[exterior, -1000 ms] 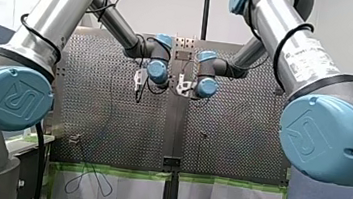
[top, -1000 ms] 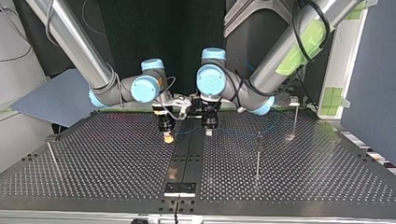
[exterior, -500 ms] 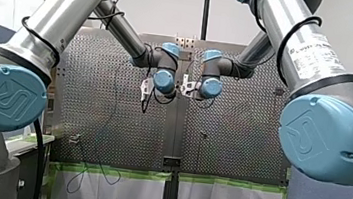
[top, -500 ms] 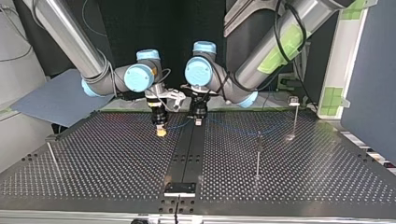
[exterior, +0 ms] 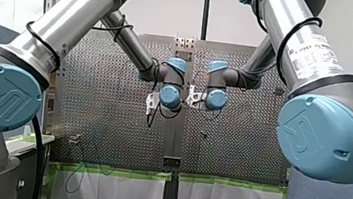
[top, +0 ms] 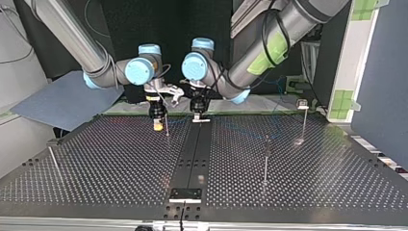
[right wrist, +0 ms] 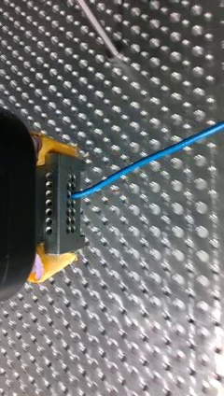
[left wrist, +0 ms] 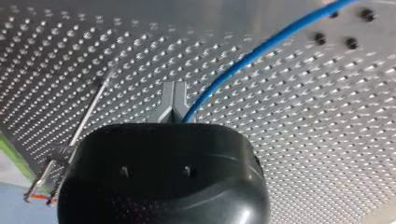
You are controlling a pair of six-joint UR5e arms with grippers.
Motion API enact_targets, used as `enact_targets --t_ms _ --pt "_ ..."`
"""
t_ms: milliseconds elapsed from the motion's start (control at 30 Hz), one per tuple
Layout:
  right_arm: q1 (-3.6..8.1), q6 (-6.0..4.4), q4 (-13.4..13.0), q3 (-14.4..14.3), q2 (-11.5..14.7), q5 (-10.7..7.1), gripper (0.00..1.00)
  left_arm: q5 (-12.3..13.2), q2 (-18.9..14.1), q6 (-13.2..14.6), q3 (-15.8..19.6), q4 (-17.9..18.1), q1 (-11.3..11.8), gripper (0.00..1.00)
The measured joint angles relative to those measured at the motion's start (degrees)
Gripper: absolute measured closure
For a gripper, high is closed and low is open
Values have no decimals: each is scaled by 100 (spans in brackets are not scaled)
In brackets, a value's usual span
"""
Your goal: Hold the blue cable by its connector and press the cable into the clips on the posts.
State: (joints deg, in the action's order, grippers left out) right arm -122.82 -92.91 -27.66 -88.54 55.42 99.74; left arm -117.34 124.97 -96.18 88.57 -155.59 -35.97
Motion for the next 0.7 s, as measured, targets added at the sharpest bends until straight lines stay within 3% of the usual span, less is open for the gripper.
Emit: enact_targets --t_ms 300,500,700 --pt "149 59 -487 -491 -8 -23 100 -154 262 -112 1 450 -150 100" --pt "238 54 -801 -804 -15 -43 100 -256 542 -100 2 744 -249 100" --pt "304 35 -1126 -1129 -22 -48 100 -360 605 -115 1 928 -361 100"
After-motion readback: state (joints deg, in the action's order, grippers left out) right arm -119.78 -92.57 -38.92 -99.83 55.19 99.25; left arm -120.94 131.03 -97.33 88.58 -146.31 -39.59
